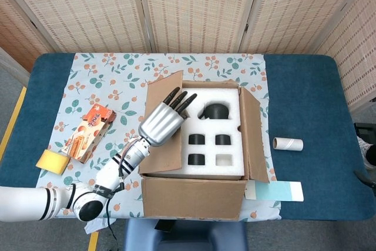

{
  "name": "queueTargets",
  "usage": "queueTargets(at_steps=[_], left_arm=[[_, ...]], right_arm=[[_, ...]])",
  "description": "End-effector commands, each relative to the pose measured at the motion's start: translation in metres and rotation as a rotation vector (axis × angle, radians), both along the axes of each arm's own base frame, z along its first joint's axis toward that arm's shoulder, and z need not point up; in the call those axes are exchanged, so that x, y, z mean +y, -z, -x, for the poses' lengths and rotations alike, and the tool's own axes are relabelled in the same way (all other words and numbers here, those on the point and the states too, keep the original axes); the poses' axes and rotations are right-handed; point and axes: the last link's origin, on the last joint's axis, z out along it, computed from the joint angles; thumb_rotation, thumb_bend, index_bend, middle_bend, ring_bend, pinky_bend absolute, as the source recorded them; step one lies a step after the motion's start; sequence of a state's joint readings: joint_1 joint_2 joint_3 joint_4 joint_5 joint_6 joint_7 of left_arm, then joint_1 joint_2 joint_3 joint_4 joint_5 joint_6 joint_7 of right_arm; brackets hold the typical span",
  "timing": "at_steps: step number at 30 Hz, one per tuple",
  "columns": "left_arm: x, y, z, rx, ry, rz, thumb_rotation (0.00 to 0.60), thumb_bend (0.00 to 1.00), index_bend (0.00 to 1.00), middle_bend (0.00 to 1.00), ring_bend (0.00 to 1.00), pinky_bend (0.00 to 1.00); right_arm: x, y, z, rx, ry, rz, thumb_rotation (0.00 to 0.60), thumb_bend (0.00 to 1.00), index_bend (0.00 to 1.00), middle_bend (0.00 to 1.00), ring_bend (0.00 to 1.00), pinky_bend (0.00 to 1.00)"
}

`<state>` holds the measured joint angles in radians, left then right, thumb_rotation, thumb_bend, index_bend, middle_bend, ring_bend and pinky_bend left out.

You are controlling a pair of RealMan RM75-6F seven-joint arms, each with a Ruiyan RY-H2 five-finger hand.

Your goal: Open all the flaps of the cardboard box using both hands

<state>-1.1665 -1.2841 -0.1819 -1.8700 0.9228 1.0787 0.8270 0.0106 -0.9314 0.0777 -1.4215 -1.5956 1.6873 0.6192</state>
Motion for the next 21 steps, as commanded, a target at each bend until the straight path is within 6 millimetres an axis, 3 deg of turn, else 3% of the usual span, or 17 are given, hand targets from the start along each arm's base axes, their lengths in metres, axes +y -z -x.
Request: queueTargets(at_steps=[1,6,13,21], left_arm=[[-0.004,-0.012,0.012,0.016,-0.02,-0.049,0.6,1.0,0.59,0.0,0.0,0.0],[-0.007,-0.024,0.021,0.004,-0.034,-0.134,0.6,1.0,0.56,0.0,0.0,0.0],[-0.011,-0.037,0.03,-0.021,-0.03,-0.191,0.6,1.0,0.42,0.0,0.0,0.0],[-0.009,-0.047,0.058,-0.018,-0.09,-0.24,0.6,1.0,0.37,0.0,0.0,0.0]], right_arm=[[0.0,0.001,-0.001,0.002,-0.002,0.001,0.6,0.21,0.11,0.0,0.0,0.0],[-0.003,0.009,-0.003,0.022,-0.002,-0.033,0.6,0.21,0.11,0.0,0.0,0.0],[-0.005,0.012,-0.004,0.027,0.005,-0.041,0.6,0.21,0.11,0.0,0.0,0.0],[-0.005,0.014,-0.006,0.033,0.006,-0.044,0.6,0.21,0.11,0.0,0.0,0.0]])
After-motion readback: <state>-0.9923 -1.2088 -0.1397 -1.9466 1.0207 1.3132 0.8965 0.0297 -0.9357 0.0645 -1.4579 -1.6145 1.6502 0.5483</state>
